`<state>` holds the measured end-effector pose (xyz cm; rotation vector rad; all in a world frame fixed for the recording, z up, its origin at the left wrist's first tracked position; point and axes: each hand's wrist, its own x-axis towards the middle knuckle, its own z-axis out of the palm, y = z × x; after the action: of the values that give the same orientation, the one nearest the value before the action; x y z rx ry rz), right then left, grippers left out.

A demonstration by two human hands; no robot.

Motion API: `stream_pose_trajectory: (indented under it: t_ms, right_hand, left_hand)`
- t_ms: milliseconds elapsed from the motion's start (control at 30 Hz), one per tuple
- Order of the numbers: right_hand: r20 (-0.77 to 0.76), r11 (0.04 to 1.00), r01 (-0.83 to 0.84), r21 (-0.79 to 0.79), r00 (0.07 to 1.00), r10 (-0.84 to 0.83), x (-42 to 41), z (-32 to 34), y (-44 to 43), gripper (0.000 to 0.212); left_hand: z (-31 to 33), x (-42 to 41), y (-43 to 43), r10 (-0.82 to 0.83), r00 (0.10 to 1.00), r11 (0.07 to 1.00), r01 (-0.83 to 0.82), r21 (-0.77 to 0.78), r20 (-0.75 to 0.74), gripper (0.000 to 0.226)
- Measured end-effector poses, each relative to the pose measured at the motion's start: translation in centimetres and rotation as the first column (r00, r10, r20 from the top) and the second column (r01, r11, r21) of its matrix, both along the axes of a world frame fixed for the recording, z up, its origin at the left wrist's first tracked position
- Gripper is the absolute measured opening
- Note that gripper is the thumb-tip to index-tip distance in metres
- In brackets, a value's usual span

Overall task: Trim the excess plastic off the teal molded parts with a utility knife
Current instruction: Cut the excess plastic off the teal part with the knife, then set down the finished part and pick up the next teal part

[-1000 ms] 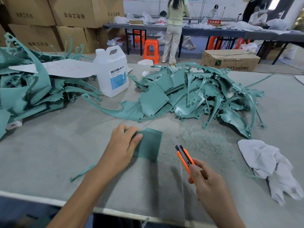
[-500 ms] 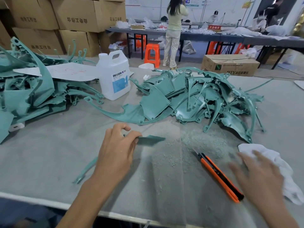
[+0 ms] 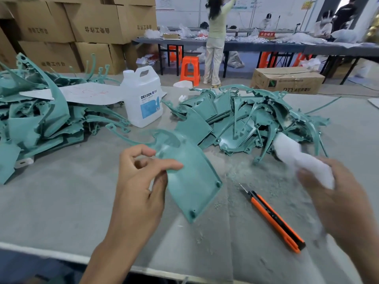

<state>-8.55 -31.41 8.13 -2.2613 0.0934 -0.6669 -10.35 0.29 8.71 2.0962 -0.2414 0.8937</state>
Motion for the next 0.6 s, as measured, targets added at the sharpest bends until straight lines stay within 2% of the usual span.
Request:
stream_pose_trajectory:
  t_ms: [33,100,167,200,233,300,333,367,400,433,467,500,533,567,600]
  right_hand:
    - [0.075,0.993,-0.102,0.054,0.992,0.098,-0.1,0.8,2.2,0.012]
    - [0.133,0.944,-0.299,0.136,0.95,0.282,-0.1,1.3,6.4,0.01]
    - [0.101,0.861,-0.448,0.242,0.894,0.436,-0.4,1.0,10.2,0.015]
    - [0.091,0.811,-0.502,0.3,0.861,0.5,-0.8,0.7,11.8,0.016]
    - [0.088,0.768,-0.534,0.354,0.837,0.541,-1.3,0.5,13.1,0.02]
    - [0.118,0.723,-0.543,0.427,0.826,0.551,-2.0,0.2,14.5,0.033]
    - [0.138,0.72,-0.544,0.432,0.828,0.543,-2.3,0.2,14.9,0.037]
    - [0.151,0.718,-0.556,0.419,0.822,0.549,-2.7,0.3,15.1,0.038]
    - [0.163,0.716,-0.583,0.383,0.806,0.569,-3.1,0.4,15.4,0.041]
    - [0.175,0.718,-0.611,0.333,0.788,0.59,-3.6,0.5,15.6,0.043]
    - [0.195,0.719,-0.641,0.27,0.767,0.611,-4.1,0.5,15.8,0.043]
    - [0.22,0.714,-0.669,0.209,0.743,0.632,-4.5,0.4,15.9,0.044]
    - [0.234,0.7,-0.695,0.164,0.717,0.657,-4.7,0.2,15.8,0.044]
    - [0.228,0.687,-0.716,0.126,0.694,0.683,-4.5,0.0,15.5,0.045]
    - [0.212,0.695,-0.715,0.084,0.694,0.688,-4.0,-0.1,15.2,0.045]
  left_hand:
    - [-0.1,0.0,-0.8,-0.026,1.0,0.999,0.026,-0.024,-0.004,0.048]
    - [0.1,-0.2,-3.2,-0.126,0.99,0.972,0.11,-0.209,-0.061,0.048]
    - [0.5,-0.6,-4.8,-0.308,0.946,0.855,0.23,-0.465,-0.1,0.04]
    - [0.3,-0.8,-5.4,-0.4,0.908,0.76,0.25,-0.601,-0.128,0.048]
    - [0.3,-1.0,-5.8,-0.466,0.879,0.708,0.3,-0.639,-0.104,0.053]
    - [-0.2,-1.4,-6.3,-0.574,0.818,0.512,0.318,-0.798,-0.043,0.043]
    - [-0.1,-1.7,-6.4,-0.618,0.785,0.413,0.269,-0.87,-0.051,0.04]
    - [0.0,-2.0,-6.3,-0.699,0.714,0.271,0.219,-0.937,-0.035,0.042]
    - [-0.4,-2.4,-6.2,-0.773,0.634,0.144,0.194,-0.97,0.011,0.053]
    - [-0.7,-2.8,-6.0,-0.804,0.59,0.054,0.194,-0.979,0.073,0.063]
    - [-0.6,-3.0,-5.6,-0.766,0.643,0.128,0.182,-0.975,0.02,0.064]
    - [-0.1,-3.0,-5.3,-0.686,0.725,0.196,0.098,-0.976,-0.065,0.06]
    - [0.3,-3.3,-5.4,-0.625,0.776,0.206,0.058,-0.977,-0.086,0.06]
    - [0.5,-2.9,-5.9,-0.623,0.779,0.218,0.093,-0.971,-0.065,0.06]
    - [-0.1,-2.5,-6.7,-0.705,0.709,0.172,0.169,-0.97,-0.002,0.062]
